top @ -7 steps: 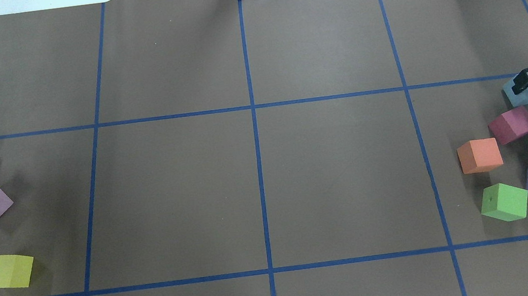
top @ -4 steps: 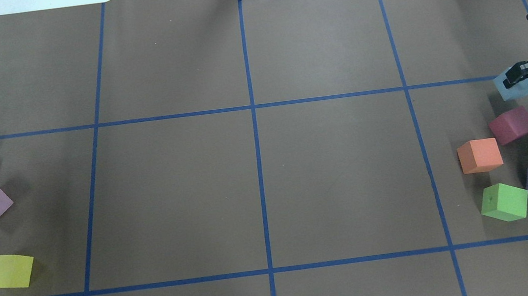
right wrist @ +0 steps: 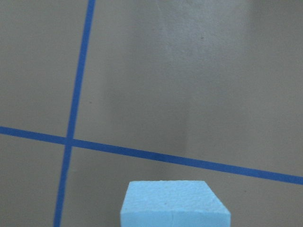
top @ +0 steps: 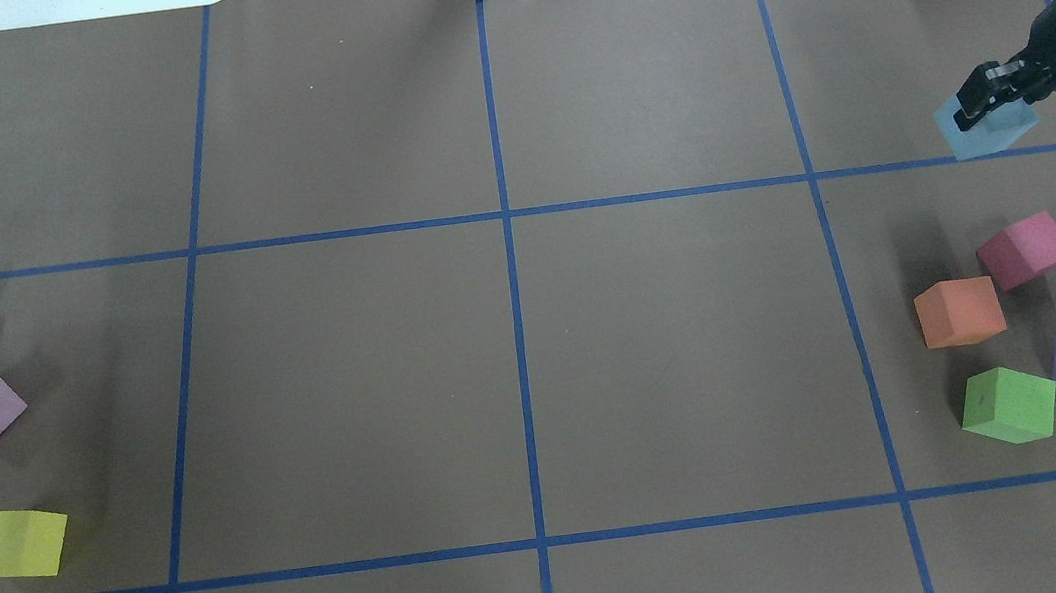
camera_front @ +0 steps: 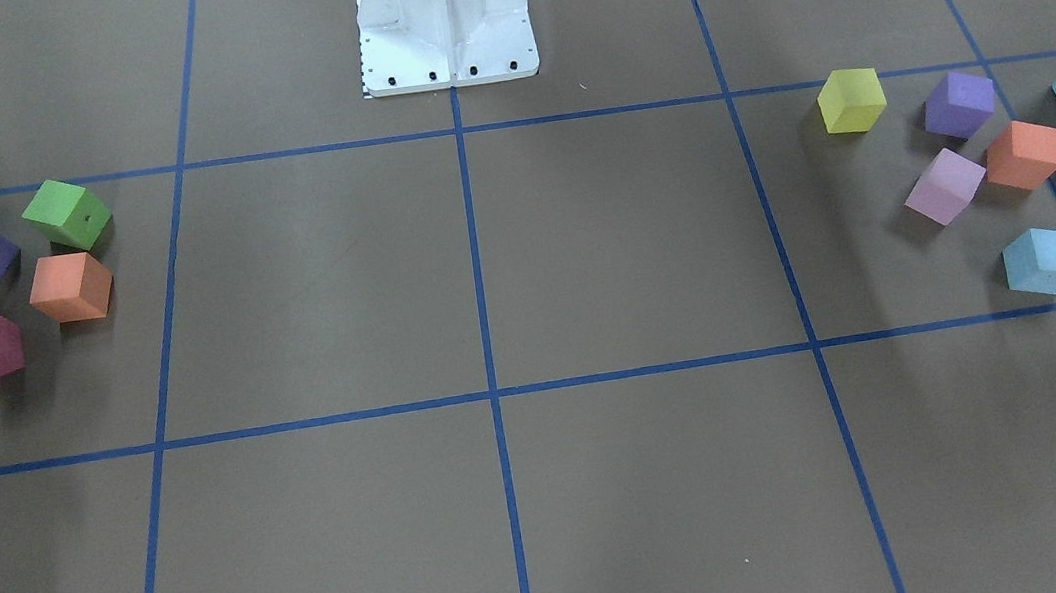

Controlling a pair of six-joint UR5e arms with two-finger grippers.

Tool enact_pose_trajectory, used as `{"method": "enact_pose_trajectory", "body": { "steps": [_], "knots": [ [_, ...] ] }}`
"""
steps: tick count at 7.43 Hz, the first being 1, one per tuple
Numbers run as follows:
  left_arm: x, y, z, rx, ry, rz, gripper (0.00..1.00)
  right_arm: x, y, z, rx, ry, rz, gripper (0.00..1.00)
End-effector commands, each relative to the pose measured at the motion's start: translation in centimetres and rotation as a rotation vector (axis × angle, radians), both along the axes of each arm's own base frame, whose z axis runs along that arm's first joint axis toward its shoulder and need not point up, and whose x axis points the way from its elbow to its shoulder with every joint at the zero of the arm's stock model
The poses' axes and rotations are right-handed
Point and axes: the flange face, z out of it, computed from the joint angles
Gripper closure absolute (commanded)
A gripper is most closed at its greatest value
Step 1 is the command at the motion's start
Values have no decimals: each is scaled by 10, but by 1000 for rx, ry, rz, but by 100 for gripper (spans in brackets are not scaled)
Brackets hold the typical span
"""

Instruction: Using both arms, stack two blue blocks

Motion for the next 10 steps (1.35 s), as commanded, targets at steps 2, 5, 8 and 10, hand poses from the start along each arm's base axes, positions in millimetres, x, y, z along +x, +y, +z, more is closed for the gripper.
{"method": "enact_pose_trajectory", "body": {
  "steps": [2,5,8,10],
  "knots": [
    [2,19,25,-9,7,-49,1,-49,19,-92,-18,-11,-22,44],
    [57,21,25,-28,17,-73,1,-121,47,-144,-53,-24,21,44],
    [65,11,4,-13,36,-67,1,-184,75,-176,-84,-24,56,44],
    [72,-6,-12,-19,51,-61,1,-211,89,-190,-100,-23,84,44]
  ]
}}
